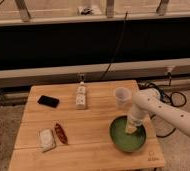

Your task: Push the ceramic bowl across the table

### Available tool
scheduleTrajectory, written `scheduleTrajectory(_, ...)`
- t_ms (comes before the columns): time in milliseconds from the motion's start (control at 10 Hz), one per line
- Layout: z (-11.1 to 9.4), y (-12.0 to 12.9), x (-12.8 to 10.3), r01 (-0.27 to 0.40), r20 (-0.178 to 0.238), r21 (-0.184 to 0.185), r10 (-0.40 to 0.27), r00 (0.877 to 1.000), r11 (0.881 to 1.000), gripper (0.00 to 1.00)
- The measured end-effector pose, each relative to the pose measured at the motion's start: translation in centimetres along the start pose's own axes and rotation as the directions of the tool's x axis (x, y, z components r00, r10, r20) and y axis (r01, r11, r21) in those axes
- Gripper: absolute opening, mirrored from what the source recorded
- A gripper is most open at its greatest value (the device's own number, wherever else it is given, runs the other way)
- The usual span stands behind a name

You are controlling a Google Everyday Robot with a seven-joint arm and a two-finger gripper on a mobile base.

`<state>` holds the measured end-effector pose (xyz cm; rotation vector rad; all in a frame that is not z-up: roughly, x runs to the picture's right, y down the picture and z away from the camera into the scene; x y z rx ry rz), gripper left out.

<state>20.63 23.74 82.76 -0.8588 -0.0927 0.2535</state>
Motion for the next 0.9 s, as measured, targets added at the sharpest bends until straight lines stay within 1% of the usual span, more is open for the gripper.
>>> scheduleTrajectory(400,-0.3,0.0,0.0,0.001,-0.002,-0.002,-0.001,1.000,1.000,0.04)
scheduleTrajectory(600,-0.1,-1.1,-0.5,0.001,0.000,0.002,-0.001,1.000,1.000,0.04)
scheduleTrajectory(900,-0.4,-1.1,-0.4,0.000,0.000,0.003,0.000,1.000,1.000,0.04)
